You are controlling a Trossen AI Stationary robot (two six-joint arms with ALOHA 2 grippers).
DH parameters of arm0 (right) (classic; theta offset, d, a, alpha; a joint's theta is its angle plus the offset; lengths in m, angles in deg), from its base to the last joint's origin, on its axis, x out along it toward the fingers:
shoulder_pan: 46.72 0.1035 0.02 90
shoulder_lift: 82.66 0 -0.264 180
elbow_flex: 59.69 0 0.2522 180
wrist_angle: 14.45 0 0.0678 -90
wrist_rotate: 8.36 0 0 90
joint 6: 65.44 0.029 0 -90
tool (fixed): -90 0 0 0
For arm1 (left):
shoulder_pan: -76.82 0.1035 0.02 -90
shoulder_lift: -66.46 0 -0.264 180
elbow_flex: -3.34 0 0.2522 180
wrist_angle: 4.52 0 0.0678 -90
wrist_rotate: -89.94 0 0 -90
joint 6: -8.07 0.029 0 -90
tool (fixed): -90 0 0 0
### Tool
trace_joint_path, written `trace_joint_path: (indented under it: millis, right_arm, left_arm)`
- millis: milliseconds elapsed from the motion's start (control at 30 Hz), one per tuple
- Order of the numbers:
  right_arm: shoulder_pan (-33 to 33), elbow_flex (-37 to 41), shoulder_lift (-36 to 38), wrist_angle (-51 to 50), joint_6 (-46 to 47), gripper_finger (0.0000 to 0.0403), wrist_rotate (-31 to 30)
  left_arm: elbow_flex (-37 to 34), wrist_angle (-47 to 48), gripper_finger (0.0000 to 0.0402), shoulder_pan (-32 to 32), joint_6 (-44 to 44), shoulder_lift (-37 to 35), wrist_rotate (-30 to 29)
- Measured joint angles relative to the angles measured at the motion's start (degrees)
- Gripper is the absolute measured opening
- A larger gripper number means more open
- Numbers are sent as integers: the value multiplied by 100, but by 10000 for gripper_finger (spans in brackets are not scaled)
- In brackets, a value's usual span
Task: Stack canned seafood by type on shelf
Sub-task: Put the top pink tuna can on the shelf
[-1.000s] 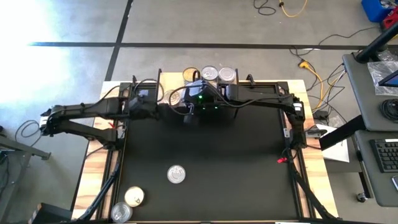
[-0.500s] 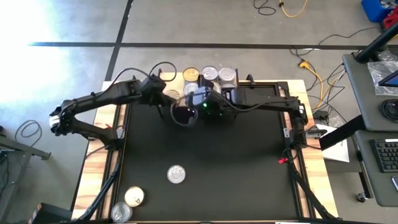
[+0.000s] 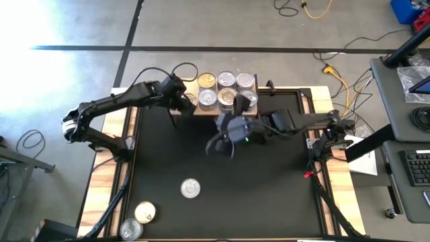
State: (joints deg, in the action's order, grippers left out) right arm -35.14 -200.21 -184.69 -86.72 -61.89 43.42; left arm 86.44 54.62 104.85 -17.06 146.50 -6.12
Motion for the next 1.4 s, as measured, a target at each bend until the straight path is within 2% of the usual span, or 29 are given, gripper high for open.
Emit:
trace_joint_path:
  millis: [167, 433, 600, 867, 967, 1100, 1400]
  right_arm:
    - [407, 4, 30, -5, 335, 13, -356]
    - [911, 9, 8, -280, 1232, 13, -385]
    - [1135, 13, 6, -307, 1693, 13, -388]
    - [1283, 15, 1, -293, 2054, 13, -398]
    - [1280, 15, -2, -272, 2054, 13, -448]
    - [1277, 15, -5, -261, 1979, 13, -703]
    - [1241, 15, -21, -89, 1943, 13, -742]
  left_arm:
    - [197, -29, 0, 495, 569, 247, 357]
    - [927, 250, 0, 1169, 1271, 803, 237]
    - [1170, 372, 0, 1454, 1384, 1095, 231]
    - [1545, 489, 0, 1563, 1259, 1232, 235]
    - [1667, 828, 0, 1563, 1255, 1164, 235]
    - [1698, 941, 0, 1538, 1373, 991, 238]
    - [1700, 896, 0, 1537, 1516, 1155, 207]
